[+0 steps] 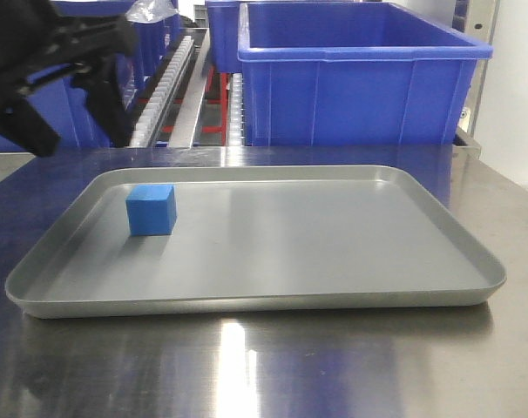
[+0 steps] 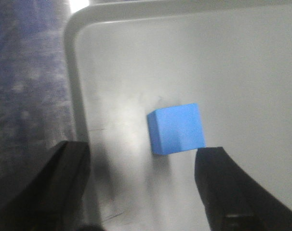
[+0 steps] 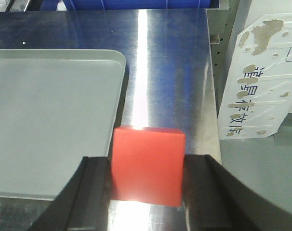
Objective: Sort and place red and blue blocks on shelf
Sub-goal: 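Move the open left gripper down over the blue cube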
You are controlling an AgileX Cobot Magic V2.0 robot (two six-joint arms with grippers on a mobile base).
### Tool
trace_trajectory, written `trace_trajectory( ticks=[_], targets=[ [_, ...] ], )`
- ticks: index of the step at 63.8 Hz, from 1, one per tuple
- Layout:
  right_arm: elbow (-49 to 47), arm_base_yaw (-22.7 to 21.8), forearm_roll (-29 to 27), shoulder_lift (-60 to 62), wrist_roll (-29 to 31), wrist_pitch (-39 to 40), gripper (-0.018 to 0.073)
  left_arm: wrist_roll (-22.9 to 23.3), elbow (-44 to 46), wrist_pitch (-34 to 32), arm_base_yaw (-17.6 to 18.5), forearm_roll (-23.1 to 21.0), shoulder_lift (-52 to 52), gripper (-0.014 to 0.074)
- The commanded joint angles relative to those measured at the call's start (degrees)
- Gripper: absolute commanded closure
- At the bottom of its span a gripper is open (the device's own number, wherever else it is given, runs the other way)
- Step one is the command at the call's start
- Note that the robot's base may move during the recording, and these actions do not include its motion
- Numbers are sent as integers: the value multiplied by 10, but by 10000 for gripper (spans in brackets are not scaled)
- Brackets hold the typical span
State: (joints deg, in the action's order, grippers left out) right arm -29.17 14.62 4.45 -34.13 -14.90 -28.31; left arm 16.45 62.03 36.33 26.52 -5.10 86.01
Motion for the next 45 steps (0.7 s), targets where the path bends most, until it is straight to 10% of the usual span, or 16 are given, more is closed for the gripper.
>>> trace_trajectory(
  ticks=[1,45],
  targets=[
    [-16,-3,6,0,0,41,509,11,26,-29,13,-7,-7,83],
    [-16,-3,6,0,0,41,509,95,74,-28,63,44,84,83]
  ],
)
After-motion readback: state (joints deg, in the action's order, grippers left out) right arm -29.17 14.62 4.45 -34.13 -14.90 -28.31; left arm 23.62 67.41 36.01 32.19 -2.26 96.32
